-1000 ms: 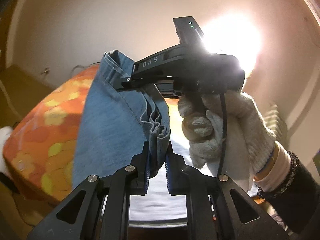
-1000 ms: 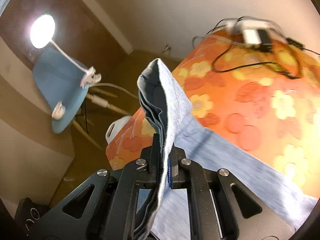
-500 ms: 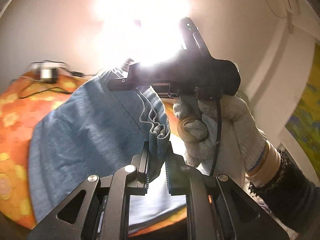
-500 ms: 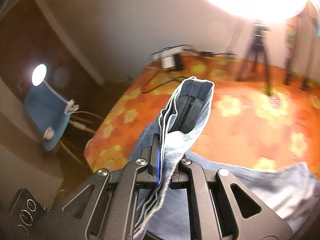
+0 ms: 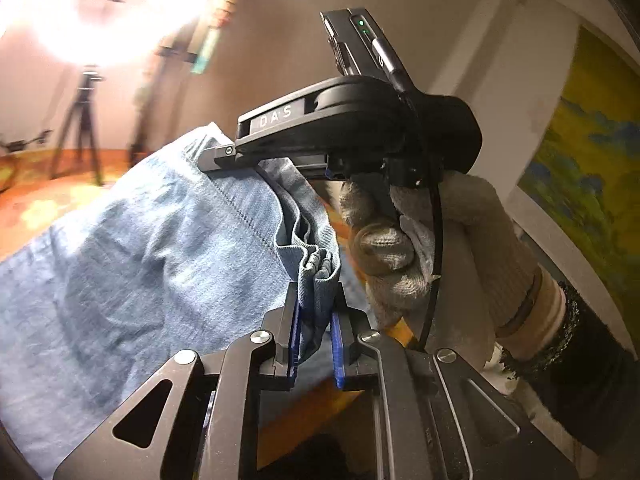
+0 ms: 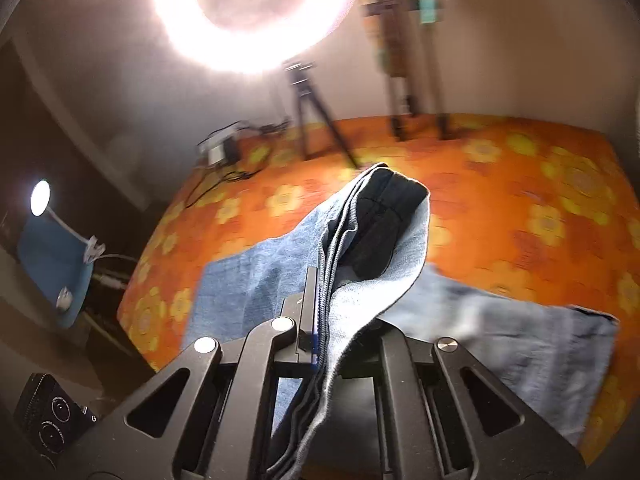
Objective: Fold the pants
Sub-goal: 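Lift the jeans leg ends with both tools and fold them over toward the waistband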
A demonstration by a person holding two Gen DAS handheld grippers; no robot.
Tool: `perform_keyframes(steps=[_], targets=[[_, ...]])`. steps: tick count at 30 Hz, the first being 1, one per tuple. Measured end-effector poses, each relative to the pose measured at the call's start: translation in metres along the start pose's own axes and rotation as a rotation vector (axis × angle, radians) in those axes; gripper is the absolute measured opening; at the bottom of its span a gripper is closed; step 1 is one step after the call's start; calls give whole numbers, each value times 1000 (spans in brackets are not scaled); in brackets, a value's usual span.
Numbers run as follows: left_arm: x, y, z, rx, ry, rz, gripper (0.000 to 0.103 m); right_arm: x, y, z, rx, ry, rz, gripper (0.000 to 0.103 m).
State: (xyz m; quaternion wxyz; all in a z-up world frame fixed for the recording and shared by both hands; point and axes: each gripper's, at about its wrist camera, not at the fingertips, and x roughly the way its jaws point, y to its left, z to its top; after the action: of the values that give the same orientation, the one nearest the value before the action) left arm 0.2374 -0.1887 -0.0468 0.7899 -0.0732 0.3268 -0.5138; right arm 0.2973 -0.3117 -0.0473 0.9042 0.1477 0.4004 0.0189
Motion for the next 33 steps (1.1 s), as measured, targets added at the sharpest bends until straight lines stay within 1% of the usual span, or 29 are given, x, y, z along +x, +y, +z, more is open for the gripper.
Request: perform_keyframes(steps=[1,2,4,7,11,16,19,21,23,25,27,29,33], targets=[[8,0,-1,8,7,-15,11,-10,-15,-3,13,-11,-18,6],[17,-3,1,14,15,-32,11,-15,-21,-6,20,-16,-27,6],[34,-17,2,25,31,-63,11,-29,-47,-13,52,-30,-52,6],[65,-32,3,46,67,-105,11,-43,-87,-28,110,-45,-70,6],[104,-49,1,48,114,-154,11,-50,-128,-47,163,-57,-82,6],[154,-43,-5,25,171,-172,11,-48,-176,-67,246,-74,-66,6],[172,-44,-7,19,192,-167,11,-43,-199,-78,284,-77,-49,6],[183,-46,-10,23,206,-157,11,-39,-212,-85,302,-78,-35,6],[193,-40,-7,22,219,-151,11,-33,-224,-90,323,-69,-24,6],[205,-38,-3,22,223,-149,11,-30,-229,-91,316,-62,-30,6],[212,-41,-10,25,223,-152,11,-31,-233,-91,315,-67,-29,6],[198,-60,-19,25,225,-161,11,-33,-238,-93,316,-74,-32,6],[211,-62,-29,36,254,-172,11,-33,-253,-105,344,-63,-22,6]])
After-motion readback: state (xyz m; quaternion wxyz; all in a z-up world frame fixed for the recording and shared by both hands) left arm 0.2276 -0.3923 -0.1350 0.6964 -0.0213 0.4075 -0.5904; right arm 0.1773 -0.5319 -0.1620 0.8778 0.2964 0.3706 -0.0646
